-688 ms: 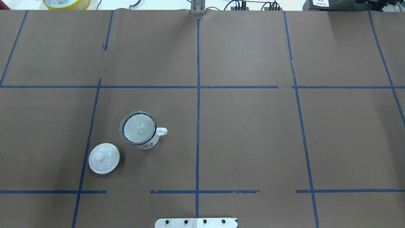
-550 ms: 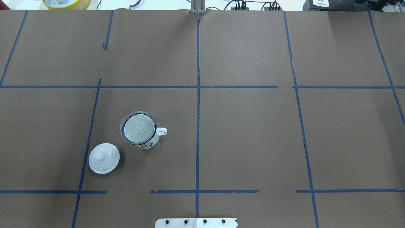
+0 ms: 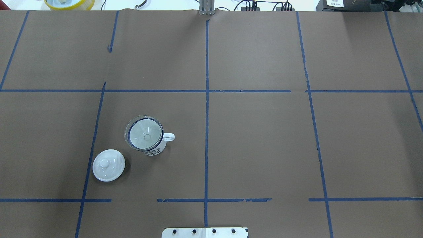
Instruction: Remove funnel from cup
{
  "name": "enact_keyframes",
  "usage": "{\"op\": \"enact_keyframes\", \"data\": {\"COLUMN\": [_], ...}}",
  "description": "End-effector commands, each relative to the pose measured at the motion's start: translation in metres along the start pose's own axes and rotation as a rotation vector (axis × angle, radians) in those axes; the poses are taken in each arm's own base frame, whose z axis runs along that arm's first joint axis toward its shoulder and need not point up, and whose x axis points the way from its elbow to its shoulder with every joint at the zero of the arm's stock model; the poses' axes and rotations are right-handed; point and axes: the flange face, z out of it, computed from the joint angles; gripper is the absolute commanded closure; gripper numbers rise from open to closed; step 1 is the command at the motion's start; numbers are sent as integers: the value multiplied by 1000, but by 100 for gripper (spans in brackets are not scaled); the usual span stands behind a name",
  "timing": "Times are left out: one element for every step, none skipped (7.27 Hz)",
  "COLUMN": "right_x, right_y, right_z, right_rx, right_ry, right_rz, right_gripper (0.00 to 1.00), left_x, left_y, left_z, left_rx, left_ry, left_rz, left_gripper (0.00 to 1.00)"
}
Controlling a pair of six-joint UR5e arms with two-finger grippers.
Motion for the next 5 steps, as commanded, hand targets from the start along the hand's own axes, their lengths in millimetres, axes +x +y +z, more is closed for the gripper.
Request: {"op": "enact_keyframes", "data": {"right_x": [0, 0, 0, 0, 0], "right_y": [0, 0, 0, 0, 0], "right_z": [0, 0, 0, 0, 0], "right_rx": [0, 0, 0, 0, 0], "right_ry": [0, 0, 2, 0, 0], "right_rz": [0, 0, 0, 0, 0], "right_gripper": [0, 0, 0, 0, 0], "left_x": [1, 3, 3, -4, -3], "left_y": [-3, -3, 2, 7, 3], "left_z": [0, -2, -3, 6, 6], "left_rx": [3, 7, 10, -3, 50], "left_ry": [3, -1, 2, 6, 2], "left_rz": [-3, 7, 10, 4, 52], "left_gripper": [0, 0, 0, 0, 0]}}
